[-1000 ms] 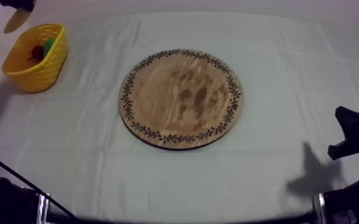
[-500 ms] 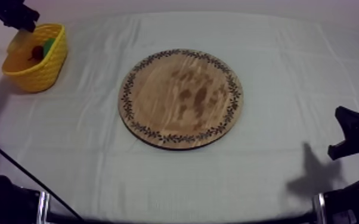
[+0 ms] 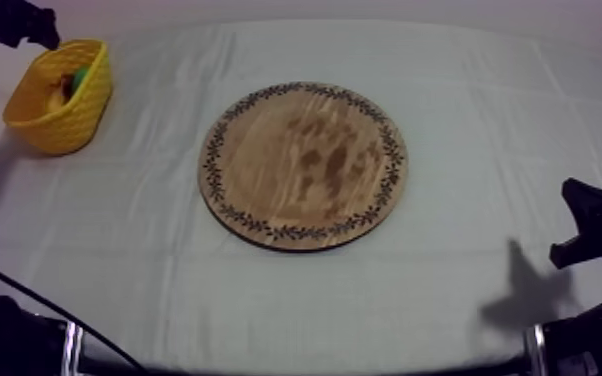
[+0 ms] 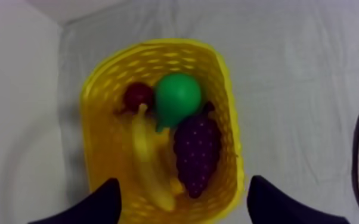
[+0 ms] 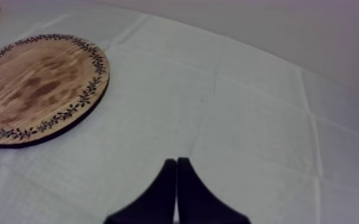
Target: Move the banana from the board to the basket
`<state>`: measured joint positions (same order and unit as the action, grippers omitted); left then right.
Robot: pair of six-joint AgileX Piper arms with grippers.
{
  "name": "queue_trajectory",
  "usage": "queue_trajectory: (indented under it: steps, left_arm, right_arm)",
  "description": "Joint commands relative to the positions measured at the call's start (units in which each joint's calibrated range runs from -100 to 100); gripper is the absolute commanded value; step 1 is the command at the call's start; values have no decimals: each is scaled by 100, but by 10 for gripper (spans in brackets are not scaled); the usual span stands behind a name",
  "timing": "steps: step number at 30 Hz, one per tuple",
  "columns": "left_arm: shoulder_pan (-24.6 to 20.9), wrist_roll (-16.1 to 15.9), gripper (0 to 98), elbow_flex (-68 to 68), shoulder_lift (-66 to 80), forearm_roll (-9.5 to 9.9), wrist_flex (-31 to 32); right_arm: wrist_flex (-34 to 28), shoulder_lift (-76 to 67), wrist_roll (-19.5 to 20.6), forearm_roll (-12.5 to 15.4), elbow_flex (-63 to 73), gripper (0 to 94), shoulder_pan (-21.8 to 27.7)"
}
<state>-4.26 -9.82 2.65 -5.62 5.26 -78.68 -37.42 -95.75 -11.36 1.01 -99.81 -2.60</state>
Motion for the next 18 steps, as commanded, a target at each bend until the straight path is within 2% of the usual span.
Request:
queue_trajectory:
  steps: [1,8,18]
  left_arm:
    - [31,44,753,306,656,5,1]
    - [232,219,621,1060,2311,-13,1]
    - [623,460,411,2126,4218,-155,-8]
  right_arm:
    - [0,0,0,-1,3,3,0]
    - [0,0,0,-1,3,3,0]
    - [0,0,0,-1,3,3,0]
